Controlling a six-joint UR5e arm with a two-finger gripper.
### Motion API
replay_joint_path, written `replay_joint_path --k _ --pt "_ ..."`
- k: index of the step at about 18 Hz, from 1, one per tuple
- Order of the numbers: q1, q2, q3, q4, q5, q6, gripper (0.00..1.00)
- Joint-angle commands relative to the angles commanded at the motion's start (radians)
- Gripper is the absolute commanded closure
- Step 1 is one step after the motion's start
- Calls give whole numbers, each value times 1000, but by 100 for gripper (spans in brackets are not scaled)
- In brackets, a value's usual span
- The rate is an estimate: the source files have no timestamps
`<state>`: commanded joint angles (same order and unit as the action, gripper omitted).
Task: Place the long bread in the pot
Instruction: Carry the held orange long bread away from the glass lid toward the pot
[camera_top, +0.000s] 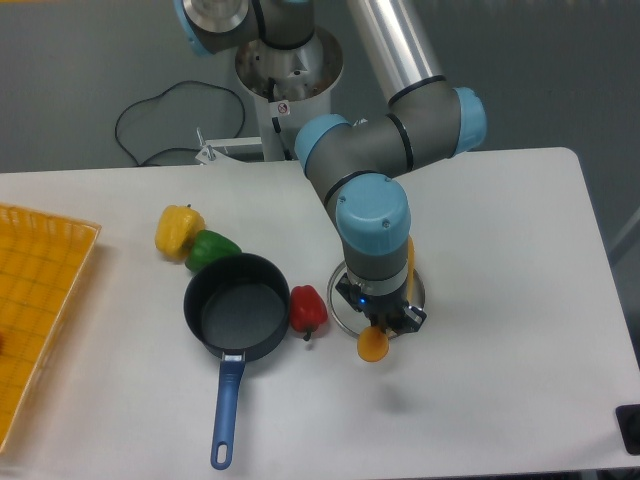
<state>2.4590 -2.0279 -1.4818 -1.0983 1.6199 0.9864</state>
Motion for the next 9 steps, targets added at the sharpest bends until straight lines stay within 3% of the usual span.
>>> replay_joint_path --k 9 --pt "5 12 -3 -2 0 2 90"
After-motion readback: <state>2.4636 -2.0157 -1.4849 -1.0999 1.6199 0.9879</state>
